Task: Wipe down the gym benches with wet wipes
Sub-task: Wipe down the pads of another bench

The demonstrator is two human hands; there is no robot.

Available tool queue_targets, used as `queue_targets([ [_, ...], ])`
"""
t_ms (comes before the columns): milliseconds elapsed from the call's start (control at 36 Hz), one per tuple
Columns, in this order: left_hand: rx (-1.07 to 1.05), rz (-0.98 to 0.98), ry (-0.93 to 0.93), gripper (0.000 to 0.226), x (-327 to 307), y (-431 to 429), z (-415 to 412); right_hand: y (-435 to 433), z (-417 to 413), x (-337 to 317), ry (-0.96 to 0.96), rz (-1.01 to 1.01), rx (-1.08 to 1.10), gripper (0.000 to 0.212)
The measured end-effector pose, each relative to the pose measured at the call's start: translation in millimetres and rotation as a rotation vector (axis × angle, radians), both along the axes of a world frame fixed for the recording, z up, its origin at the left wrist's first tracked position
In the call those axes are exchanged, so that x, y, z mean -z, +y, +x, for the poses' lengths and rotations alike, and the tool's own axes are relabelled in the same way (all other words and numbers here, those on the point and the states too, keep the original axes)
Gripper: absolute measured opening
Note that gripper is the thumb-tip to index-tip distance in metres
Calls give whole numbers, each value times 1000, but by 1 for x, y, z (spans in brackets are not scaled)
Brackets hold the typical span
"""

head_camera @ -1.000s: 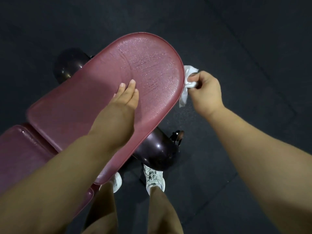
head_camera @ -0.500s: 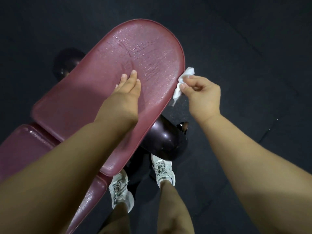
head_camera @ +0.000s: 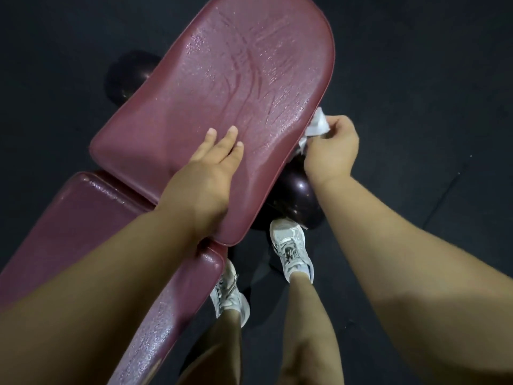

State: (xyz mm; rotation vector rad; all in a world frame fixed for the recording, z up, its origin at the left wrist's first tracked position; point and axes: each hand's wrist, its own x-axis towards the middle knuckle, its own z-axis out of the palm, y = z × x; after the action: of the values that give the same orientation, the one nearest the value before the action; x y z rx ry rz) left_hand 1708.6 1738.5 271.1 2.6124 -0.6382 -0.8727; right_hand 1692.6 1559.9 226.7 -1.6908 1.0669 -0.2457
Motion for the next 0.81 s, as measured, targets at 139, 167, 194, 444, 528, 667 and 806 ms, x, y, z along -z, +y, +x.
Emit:
queue_targets([
  [139, 34, -20, -30, 73, 0, 7, -5, 51, -58, -8, 35, 4, -125, 27],
  [167, 40, -16, -33, 70, 0, 9, -7, 62, -74, -7, 58, 36, -155, 27],
  [194, 49, -10, -33, 68, -1, 11, -10, 72, -86, -7, 81, 85, -171, 27],
  [444, 54, -43, -14, 68, 0, 48, -41, 53, -38, -15, 4, 80, 67, 20],
  [528, 39, -65, -12, 72, 3, 52, -45, 50, -39, -8, 86, 30, -8, 27],
  [667, 28, -80, -73, 70, 8, 56, -58, 89, -88, 3, 156, 29, -141, 30],
  [806, 10, -49, -85, 69, 7, 72, -86, 119, -133, 2, 162, 158, -257, 28],
])
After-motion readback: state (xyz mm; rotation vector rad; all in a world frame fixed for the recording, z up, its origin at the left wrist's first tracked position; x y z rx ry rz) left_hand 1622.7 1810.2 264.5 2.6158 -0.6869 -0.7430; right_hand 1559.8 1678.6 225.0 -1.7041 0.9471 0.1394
